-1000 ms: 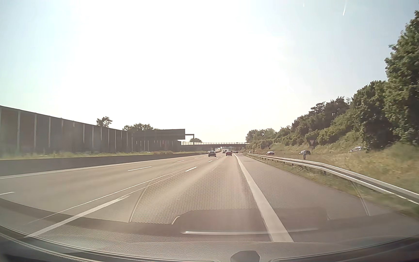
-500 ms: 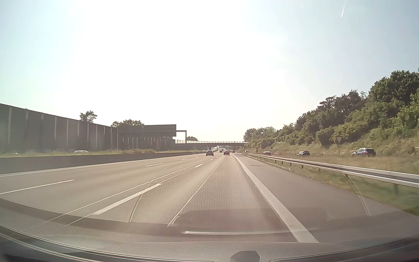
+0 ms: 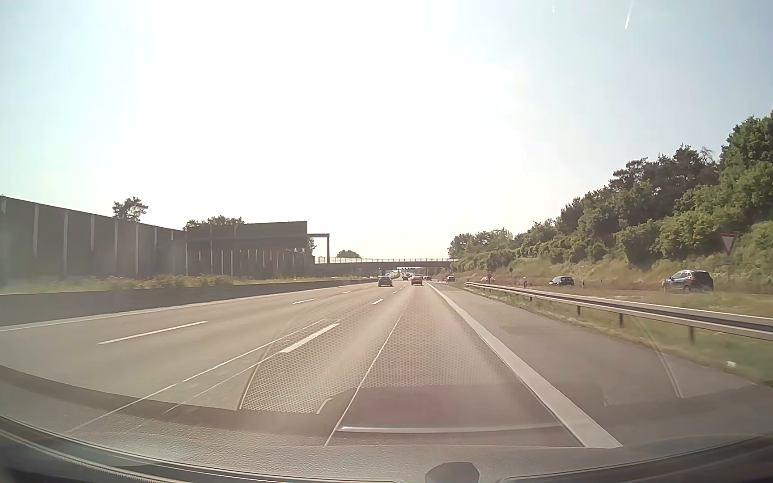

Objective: Follow the waypoints while adhering to traffic rules and regulations

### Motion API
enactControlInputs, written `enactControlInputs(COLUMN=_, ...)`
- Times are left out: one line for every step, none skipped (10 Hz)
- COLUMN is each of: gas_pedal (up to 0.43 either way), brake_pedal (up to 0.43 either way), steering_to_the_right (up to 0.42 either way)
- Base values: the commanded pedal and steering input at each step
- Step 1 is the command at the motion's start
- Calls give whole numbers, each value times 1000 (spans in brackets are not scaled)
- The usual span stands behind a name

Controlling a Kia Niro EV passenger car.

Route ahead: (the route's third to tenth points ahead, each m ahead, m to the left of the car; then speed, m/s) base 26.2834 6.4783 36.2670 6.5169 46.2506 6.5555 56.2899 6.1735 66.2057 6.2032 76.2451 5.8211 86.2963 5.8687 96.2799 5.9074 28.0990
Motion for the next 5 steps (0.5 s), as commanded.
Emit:
enactControlInputs(gas_pedal=189, brake_pedal=24, steering_to_the_right=2)
enactControlInputs(gas_pedal=189, brake_pedal=24, steering_to_the_right=3)
enactControlInputs(gas_pedal=189, brake_pedal=24, steering_to_the_right=2)
enactControlInputs(gas_pedal=189, brake_pedal=24, steering_to_the_right=2)
enactControlInputs(gas_pedal=189, brake_pedal=24, steering_to_the_right=1)
